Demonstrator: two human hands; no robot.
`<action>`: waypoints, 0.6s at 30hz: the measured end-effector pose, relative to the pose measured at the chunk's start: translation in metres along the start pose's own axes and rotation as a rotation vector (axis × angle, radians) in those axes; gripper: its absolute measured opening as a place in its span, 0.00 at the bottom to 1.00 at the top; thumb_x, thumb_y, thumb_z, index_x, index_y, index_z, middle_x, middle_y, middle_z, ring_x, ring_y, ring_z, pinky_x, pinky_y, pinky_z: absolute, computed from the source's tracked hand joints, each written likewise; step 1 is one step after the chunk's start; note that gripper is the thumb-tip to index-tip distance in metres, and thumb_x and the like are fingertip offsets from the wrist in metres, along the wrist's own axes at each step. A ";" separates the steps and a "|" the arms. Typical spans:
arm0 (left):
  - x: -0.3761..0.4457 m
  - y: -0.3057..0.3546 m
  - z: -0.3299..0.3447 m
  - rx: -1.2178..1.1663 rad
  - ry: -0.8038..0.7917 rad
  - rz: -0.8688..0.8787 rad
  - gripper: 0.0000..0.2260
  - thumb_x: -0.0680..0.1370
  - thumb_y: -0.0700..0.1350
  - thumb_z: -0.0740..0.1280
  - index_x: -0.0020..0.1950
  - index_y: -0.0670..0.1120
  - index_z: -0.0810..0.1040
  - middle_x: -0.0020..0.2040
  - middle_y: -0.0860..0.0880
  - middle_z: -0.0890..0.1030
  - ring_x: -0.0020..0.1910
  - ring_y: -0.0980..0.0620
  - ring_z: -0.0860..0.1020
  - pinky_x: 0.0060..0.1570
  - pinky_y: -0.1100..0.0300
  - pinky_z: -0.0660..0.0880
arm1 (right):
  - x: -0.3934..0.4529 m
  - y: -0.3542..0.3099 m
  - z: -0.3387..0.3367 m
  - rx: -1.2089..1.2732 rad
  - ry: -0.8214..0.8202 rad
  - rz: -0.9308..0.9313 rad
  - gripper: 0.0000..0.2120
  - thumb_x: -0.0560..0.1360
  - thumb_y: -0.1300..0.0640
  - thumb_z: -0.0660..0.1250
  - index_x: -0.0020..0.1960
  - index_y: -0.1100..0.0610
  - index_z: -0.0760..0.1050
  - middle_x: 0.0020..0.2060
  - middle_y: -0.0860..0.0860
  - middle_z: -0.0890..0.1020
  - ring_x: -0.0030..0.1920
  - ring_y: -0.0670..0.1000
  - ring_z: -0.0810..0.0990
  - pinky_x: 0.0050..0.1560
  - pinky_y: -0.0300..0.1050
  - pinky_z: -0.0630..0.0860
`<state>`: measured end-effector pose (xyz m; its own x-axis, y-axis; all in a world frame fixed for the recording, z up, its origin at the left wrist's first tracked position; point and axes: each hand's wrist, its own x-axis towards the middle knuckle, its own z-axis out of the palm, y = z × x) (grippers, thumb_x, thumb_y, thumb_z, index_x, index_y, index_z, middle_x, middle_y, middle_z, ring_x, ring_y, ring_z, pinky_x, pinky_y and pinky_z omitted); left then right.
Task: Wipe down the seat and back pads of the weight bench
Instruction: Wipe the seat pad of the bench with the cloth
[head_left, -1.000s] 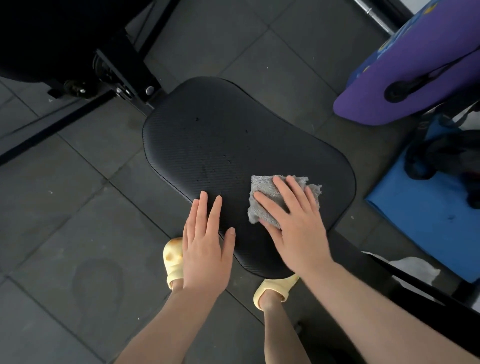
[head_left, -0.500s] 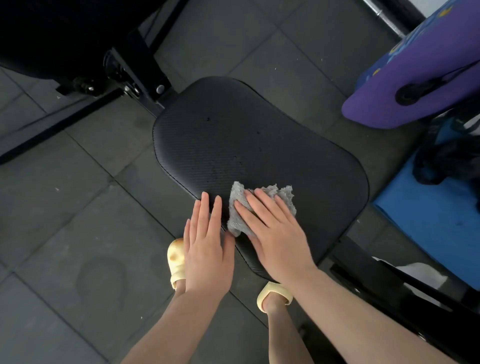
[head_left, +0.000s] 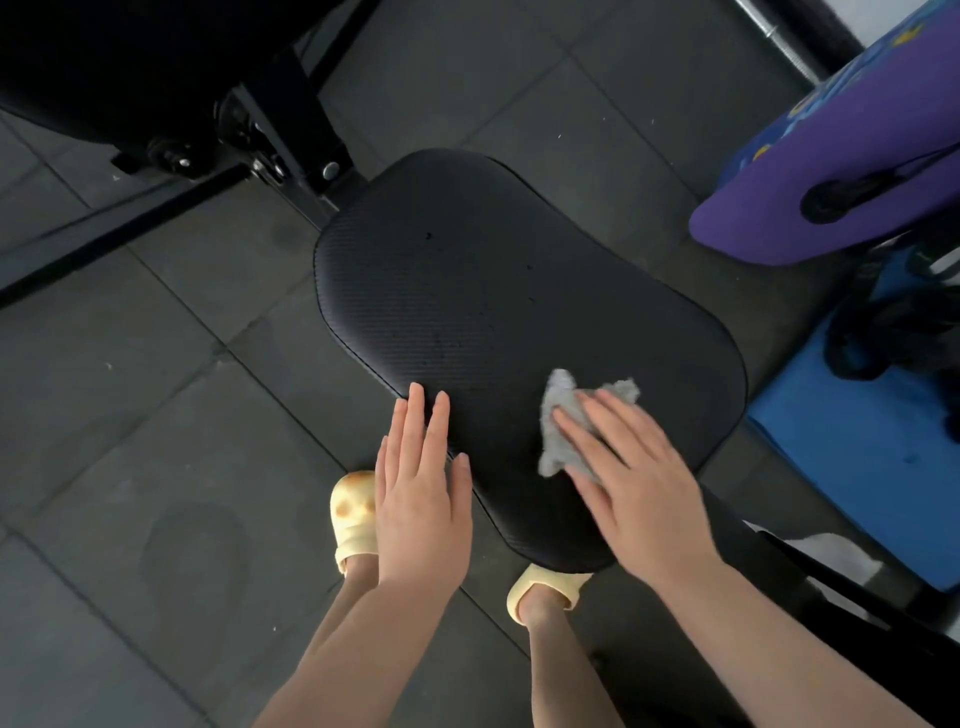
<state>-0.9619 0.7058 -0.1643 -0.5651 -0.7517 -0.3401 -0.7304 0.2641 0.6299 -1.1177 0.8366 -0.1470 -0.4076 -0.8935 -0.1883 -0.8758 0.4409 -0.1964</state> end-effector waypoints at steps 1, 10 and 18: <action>0.000 0.001 0.001 -0.002 0.002 -0.013 0.24 0.81 0.44 0.58 0.77 0.53 0.55 0.77 0.60 0.48 0.74 0.67 0.40 0.75 0.53 0.52 | -0.003 0.005 -0.002 0.039 0.048 0.094 0.22 0.79 0.52 0.58 0.72 0.53 0.66 0.70 0.52 0.71 0.73 0.51 0.64 0.72 0.51 0.64; 0.004 0.002 0.003 0.059 -0.049 0.150 0.22 0.81 0.49 0.51 0.76 0.54 0.57 0.77 0.58 0.50 0.76 0.60 0.43 0.76 0.58 0.45 | -0.045 -0.052 0.016 -0.018 0.025 -0.046 0.22 0.78 0.51 0.59 0.71 0.51 0.69 0.70 0.49 0.70 0.69 0.50 0.69 0.67 0.49 0.67; 0.012 0.021 0.015 0.125 -0.062 0.220 0.22 0.81 0.48 0.48 0.76 0.53 0.56 0.78 0.56 0.50 0.77 0.58 0.44 0.75 0.60 0.40 | -0.021 -0.010 0.006 -0.044 0.224 0.409 0.21 0.77 0.50 0.61 0.69 0.53 0.71 0.63 0.51 0.72 0.62 0.56 0.69 0.55 0.51 0.70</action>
<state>-0.9901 0.7114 -0.1661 -0.7352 -0.6302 -0.2496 -0.6271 0.4925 0.6035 -1.0984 0.8511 -0.1473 -0.7634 -0.6454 -0.0280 -0.6395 0.7612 -0.1078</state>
